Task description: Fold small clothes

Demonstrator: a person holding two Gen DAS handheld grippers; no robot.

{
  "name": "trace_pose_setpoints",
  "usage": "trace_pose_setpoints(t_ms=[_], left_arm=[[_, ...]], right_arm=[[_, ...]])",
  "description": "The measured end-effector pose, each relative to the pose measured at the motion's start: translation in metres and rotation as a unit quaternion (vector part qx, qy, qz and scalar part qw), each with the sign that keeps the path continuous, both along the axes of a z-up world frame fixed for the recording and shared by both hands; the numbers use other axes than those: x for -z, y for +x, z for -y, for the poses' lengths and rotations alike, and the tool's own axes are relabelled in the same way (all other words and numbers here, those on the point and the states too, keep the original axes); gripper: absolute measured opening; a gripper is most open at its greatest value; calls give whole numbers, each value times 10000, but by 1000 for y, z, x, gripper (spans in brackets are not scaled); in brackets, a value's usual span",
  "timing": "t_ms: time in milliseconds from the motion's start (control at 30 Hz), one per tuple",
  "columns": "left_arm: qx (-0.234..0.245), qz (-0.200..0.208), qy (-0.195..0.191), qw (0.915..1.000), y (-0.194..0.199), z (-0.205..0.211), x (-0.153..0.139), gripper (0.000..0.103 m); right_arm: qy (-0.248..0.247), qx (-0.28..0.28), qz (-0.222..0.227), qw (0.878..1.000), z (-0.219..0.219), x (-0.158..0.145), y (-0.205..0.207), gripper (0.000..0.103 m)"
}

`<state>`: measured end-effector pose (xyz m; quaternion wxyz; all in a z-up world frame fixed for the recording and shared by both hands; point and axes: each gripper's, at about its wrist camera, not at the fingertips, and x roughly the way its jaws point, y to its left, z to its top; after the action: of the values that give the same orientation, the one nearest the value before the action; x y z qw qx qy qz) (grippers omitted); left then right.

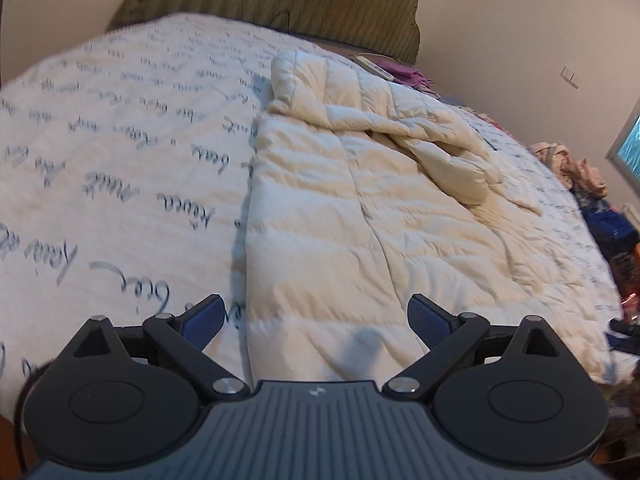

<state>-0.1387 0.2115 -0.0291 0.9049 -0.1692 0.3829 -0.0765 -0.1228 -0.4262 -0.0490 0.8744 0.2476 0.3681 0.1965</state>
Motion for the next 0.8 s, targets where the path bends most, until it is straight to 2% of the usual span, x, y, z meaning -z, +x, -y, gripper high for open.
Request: trace_pose_setpoints(t_ms=[167, 267, 333, 400, 467, 533, 567, 600, 633, 700, 800], left_arm=[[63, -63, -274, 9996, -11, 0, 6, 99], [414, -200, -508, 9977, -17, 6, 7, 99], [627, -232, -462, 9967, -23, 12, 6, 99], [814, -260, -510, 9950, -29, 17, 7, 98], [869, -275, -572, 9942, -34, 20, 7, 97], [898, -228, -632, 9937, -37, 21, 5, 77], [950, -263, -751, 9923, -37, 21, 5, 51], [977, -345, -937, 9902, -36, 19, 5, 39], [937, -387, -1079, 9890, -34, 18, 5, 36], [836, -303, -1037, 9906, -34, 19, 1, 18], [736, 28, -1049, 9918, -35, 19, -12, 12]], right_arm=[[295, -315, -190, 9989, -7, 7, -15, 63], [469, -571, -306, 9968, -17, 12, -21, 56], [715, -710, -373, 9942, -22, 15, -26, 52], [961, -840, -421, 9909, -27, 17, -30, 43], [995, -864, -408, 9904, -32, 17, -32, 26], [1008, -864, -284, 9907, -35, 12, -34, 20], [987, -850, -191, 9913, -35, 7, -33, 18], [988, -819, -112, 9917, -36, 2, -33, 17], [1017, -796, -26, 9916, -36, -3, -33, 16], [1083, -740, 174, 9912, -34, -14, -31, 15], [1137, -685, 435, 9902, -31, -33, -29, 14]])
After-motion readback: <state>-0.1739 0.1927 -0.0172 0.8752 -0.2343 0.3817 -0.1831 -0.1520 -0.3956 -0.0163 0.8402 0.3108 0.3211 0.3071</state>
